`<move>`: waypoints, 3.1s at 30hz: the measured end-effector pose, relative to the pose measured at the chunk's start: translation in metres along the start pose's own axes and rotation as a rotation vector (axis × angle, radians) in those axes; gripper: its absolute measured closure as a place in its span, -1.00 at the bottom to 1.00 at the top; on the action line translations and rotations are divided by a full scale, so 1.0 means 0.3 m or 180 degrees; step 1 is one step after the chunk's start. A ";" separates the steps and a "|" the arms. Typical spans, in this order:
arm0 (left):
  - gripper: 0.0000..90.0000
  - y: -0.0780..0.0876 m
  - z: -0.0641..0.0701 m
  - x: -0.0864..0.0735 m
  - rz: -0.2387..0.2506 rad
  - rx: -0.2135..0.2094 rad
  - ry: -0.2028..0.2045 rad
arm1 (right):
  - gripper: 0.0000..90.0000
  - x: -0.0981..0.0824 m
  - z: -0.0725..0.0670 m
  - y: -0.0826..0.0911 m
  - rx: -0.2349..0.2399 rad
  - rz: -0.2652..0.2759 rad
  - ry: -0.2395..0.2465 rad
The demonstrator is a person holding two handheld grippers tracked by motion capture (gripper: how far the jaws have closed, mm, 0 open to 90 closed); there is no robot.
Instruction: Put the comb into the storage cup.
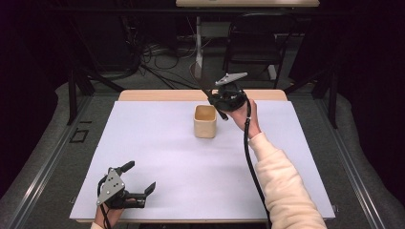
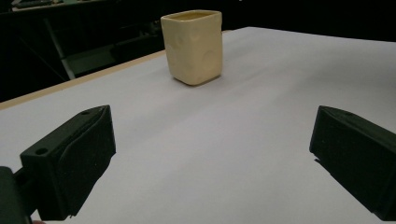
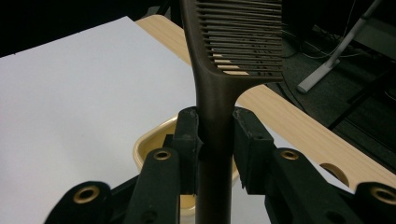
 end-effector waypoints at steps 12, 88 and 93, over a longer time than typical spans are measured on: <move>-0.99 -0.001 -0.001 0.000 -0.0005 0.0012 0.0001 | 0.61 0.022 -0.019 -0.019 -0.0001 0.0059 0.0050; -0.99 0.002 0.000 0.001 0.0002 -0.0004 0.0007 | 0.61 0.036 -0.078 -0.167 0.0073 0.0255 0.0077; -0.99 0.002 0.000 0.001 0.0003 -0.0002 0.0008 | 0.61 0.025 -0.076 -0.175 0.0070 0.0218 0.0068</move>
Point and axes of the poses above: each handheld gripper's, and its own axes: y roughly backward along the jaws, x roughly out of its top, z roughly to its right, the point moved 1 cm from there along -y, roughly forward along the jaws, and after that the axes turned 10 degrees about -y, right-handed, at the moved point
